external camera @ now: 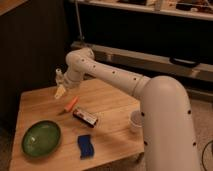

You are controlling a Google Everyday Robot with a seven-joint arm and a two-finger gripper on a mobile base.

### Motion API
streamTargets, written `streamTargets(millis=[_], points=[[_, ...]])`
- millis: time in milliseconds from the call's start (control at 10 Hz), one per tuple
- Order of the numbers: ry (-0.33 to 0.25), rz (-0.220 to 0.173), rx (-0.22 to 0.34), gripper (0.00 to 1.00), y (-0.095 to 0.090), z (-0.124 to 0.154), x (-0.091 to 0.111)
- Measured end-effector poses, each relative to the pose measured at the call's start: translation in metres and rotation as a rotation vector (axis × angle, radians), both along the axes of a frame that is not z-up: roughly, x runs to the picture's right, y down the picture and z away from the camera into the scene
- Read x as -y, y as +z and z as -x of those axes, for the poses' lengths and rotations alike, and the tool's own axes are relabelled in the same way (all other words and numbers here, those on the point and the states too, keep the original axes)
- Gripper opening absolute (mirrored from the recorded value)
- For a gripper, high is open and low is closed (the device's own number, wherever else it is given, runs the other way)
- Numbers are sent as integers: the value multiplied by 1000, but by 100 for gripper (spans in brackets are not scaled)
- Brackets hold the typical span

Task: Drag the ceramic bowl in a circle

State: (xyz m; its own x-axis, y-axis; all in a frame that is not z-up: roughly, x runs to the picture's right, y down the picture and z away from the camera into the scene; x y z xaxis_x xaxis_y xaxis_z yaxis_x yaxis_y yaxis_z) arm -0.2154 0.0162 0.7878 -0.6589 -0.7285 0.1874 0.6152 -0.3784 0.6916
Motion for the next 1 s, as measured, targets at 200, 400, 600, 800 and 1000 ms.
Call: streamTargets(millis=[200,400,600,800,1000], points=[[-4,-20,-2,80,-20,11,-16],[1,-32,-11,80,-42,29,-43],[21,-14,0,80,-43,38,-66],[25,2,7,80,-36,47,-88],[22,29,23,80,-25,55,-113]])
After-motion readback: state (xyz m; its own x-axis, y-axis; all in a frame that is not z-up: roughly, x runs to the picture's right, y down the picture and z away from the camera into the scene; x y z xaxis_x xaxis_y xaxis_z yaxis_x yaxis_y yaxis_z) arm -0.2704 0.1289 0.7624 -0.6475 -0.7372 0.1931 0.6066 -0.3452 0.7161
